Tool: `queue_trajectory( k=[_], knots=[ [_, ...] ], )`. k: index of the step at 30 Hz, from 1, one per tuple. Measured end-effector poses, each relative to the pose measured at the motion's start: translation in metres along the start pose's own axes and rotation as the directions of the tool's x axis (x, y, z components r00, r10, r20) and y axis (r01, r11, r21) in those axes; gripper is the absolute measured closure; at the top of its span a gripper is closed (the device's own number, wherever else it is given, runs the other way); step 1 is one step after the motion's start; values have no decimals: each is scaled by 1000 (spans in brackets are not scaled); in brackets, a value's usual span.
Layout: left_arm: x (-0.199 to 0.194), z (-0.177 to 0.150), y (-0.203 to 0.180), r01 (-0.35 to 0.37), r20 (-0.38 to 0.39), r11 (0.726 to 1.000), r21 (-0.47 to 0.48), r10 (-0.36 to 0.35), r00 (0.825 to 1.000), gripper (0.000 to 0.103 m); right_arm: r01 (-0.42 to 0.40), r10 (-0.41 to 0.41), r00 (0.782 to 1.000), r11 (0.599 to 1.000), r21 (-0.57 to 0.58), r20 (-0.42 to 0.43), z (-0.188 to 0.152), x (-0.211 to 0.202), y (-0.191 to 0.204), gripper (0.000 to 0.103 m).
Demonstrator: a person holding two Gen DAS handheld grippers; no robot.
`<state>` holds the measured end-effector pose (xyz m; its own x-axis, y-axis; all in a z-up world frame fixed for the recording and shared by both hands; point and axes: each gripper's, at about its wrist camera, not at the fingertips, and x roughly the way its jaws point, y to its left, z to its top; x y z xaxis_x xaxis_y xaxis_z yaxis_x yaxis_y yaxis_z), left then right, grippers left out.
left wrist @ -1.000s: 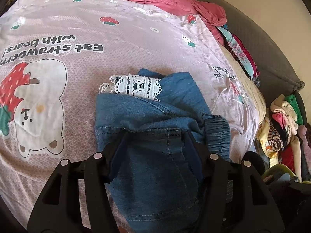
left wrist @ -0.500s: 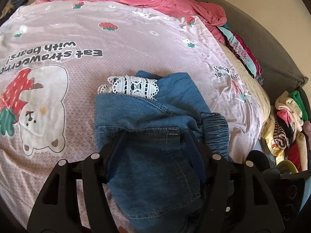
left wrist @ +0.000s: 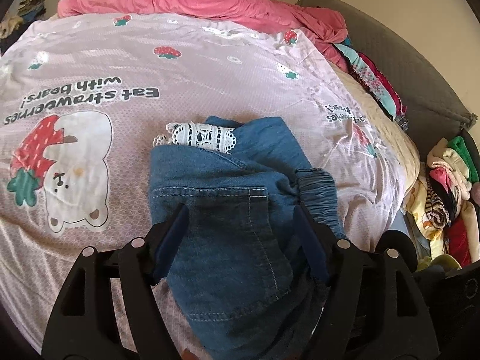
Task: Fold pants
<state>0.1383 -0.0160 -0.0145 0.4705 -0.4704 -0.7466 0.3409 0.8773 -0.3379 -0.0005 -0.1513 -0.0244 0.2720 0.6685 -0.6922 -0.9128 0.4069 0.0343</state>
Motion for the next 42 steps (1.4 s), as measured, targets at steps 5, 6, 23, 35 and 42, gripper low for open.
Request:
queue_trajectory(
  k=[5,6,23,35,42],
  knots=[
    [-11,-1,-6,-28,24,999,20,27,999,36,7,-8,998,1000,24,55,3,-20,3,45],
    [-14,-1,-8,-36,33,999,27,36,999,34,14,-16,998,999,29,65,4,-23,3,42],
    [-36,-11,-7,-159,86,986,56,154,984,17,285,-331,942,877,386,57,-2,-65,-81,22],
    [-19,-29,12,-140,51,990,-12,140,989,17,276,-294,952,719,639,-80,-38,-39,-145,32],
    [-5,-34,14,-87,2,996,-17,87,996,39,217,-213,973,715,664,-89,-40,-26,-156,48]
  ],
)
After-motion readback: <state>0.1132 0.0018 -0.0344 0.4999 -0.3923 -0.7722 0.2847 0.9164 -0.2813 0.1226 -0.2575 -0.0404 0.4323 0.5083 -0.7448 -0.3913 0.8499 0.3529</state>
